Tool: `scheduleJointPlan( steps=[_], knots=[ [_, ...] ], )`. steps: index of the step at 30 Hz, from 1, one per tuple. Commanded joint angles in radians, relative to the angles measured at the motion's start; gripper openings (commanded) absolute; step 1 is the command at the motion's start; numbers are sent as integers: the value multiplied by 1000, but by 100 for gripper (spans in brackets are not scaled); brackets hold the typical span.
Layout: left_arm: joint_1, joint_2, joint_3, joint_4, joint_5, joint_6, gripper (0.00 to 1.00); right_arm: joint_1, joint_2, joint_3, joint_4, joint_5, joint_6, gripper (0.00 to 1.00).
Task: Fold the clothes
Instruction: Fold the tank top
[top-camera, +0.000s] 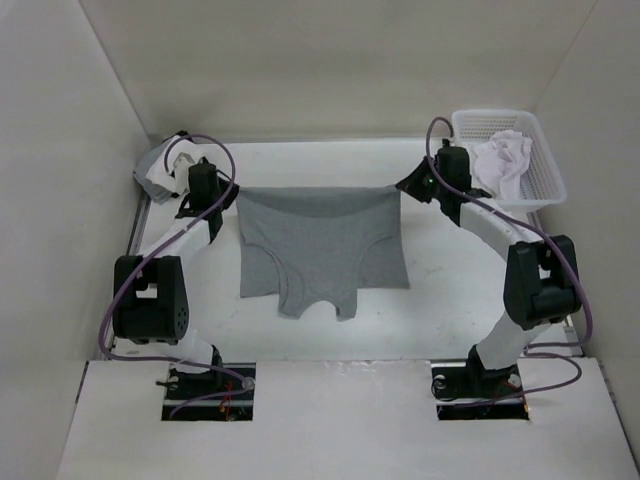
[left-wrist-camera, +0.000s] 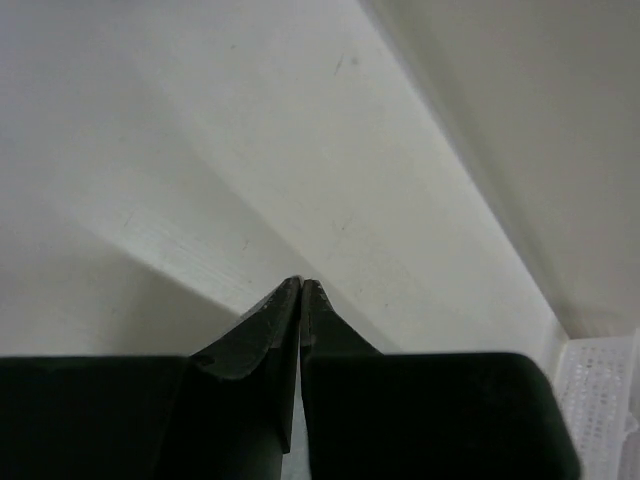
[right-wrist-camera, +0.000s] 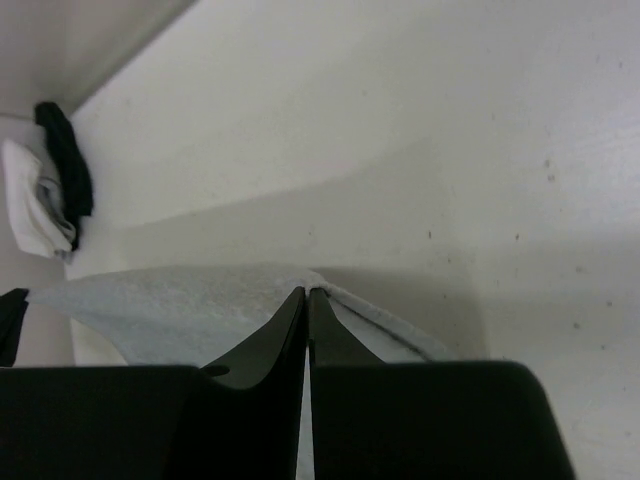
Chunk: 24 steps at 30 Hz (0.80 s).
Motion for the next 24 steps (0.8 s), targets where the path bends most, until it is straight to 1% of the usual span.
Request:
scheduleJointPlan(
  steps=[1, 4, 8, 13, 16, 21, 24],
  knots=[
    [-5, -38, 40, 106, 4, -7, 0, -38, -33, 51, 93, -63, -3, 6],
    [-28, -131, -66, 134, -8, -12, 0, -52, -101, -48, 115, -63, 6, 6],
    [-41, -298, -253, 154, -34, -30, 1, -60, -229, -249, 193, -52, 52, 6],
    [-15, -470, -425, 134, 9, -18, 1, -55, -375, -453, 234, -35, 74, 7],
    [-8, -573, -514, 100, 40, -16, 1, -29, -445, -547, 237, -8, 87, 6],
    [4, -774, -638, -6, 72, 11, 1, 9, -569, -691, 233, 43, 112, 5],
    [8, -848, -704, -59, 72, 25, 2, 22, -609, -771, 227, 60, 143, 5]
  ],
)
